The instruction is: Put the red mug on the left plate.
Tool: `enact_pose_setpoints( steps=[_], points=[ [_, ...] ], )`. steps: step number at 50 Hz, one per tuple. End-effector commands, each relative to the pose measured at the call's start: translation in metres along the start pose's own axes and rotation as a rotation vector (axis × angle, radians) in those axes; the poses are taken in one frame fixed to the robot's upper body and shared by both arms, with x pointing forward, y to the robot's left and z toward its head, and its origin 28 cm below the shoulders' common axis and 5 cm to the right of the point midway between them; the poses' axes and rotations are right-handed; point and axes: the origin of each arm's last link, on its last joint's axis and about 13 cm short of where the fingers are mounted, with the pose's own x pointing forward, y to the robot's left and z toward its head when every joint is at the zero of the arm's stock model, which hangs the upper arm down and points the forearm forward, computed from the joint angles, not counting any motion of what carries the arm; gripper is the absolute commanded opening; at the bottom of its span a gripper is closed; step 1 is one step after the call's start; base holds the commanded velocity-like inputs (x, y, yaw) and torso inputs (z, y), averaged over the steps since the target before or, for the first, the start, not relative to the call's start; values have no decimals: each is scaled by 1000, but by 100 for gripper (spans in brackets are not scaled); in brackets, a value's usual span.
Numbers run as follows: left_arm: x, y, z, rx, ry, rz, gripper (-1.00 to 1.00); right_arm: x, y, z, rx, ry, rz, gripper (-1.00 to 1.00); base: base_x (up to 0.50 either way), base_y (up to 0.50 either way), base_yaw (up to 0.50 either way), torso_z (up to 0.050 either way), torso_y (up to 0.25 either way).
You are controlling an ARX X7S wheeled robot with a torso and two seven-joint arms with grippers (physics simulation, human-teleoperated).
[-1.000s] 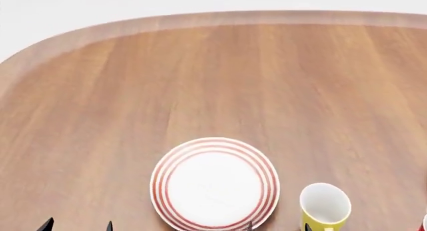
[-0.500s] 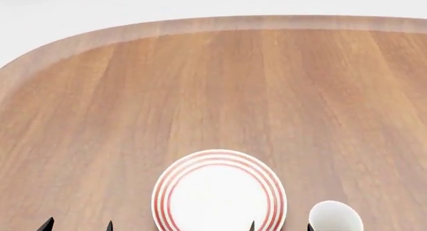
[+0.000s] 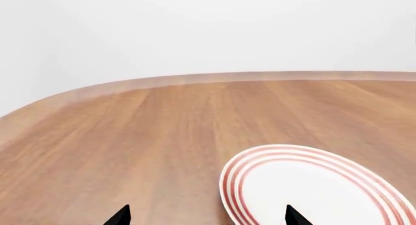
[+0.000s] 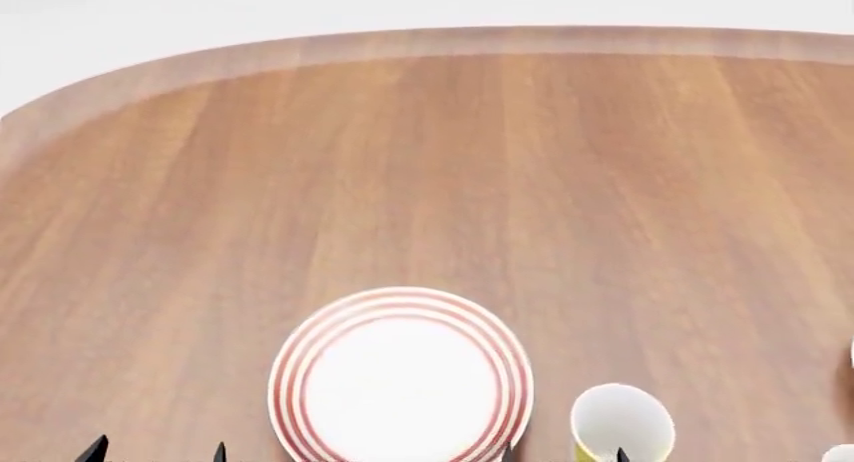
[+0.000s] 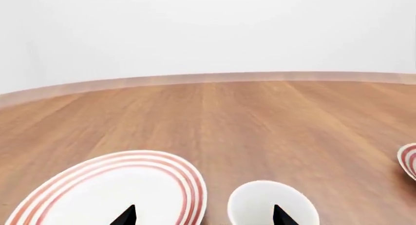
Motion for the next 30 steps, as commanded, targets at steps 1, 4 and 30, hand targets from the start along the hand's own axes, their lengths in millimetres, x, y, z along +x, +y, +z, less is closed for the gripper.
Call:
enact_pose_setpoints(
  steps=[1,4,30],
  points=[
    [0,0,0,0,1,-1,100,0,0,0,1,2,-1,100,-62,-137,0,0,0],
    [0,0,0,-1,1,0,100,0,0,0,0,1,-2,100,-57,-137,0,0,0],
    [1,0,-2,1,4,4,100,-1,-9,36,219,112,-345,100,0,-2,0,0,0]
  ],
)
